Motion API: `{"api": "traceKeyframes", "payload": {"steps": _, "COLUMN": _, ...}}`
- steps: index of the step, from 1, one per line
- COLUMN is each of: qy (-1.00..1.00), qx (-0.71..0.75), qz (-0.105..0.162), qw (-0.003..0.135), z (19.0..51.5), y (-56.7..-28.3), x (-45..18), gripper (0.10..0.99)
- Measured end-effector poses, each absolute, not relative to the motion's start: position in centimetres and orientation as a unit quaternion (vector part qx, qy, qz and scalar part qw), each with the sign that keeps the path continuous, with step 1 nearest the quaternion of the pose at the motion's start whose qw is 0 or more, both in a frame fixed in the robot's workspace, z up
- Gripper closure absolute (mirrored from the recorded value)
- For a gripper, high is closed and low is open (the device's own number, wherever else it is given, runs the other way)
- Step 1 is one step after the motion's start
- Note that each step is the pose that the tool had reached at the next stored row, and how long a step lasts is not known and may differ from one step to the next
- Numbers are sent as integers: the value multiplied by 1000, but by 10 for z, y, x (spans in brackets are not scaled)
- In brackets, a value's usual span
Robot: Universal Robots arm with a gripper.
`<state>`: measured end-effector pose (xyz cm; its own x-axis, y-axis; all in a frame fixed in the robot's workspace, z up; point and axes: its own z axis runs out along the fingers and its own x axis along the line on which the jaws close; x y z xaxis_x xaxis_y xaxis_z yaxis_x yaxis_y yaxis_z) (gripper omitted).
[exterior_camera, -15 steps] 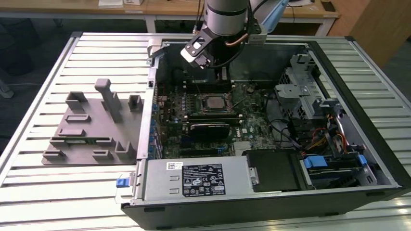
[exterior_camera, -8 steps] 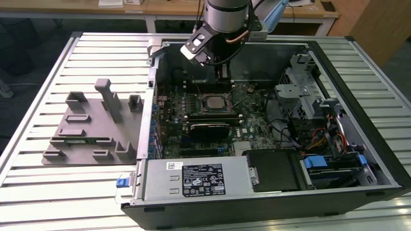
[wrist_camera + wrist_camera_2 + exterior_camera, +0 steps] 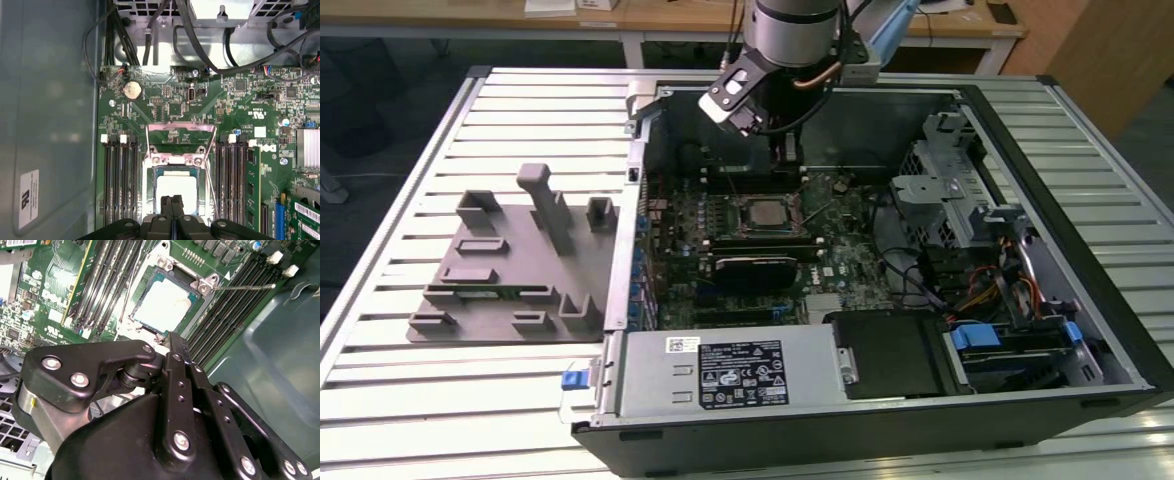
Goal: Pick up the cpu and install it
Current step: 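Close the cpu cover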
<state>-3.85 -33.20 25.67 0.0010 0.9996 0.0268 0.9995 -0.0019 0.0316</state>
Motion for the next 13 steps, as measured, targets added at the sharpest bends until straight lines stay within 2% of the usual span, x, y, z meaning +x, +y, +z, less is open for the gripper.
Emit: {"api": "traceKeyframes", "payload": {"steps": 13, "qy": 706, "qx": 707, "qz": 21, "qw": 2, "z": 257, "y": -332, "x": -24, "gripper": 980}}
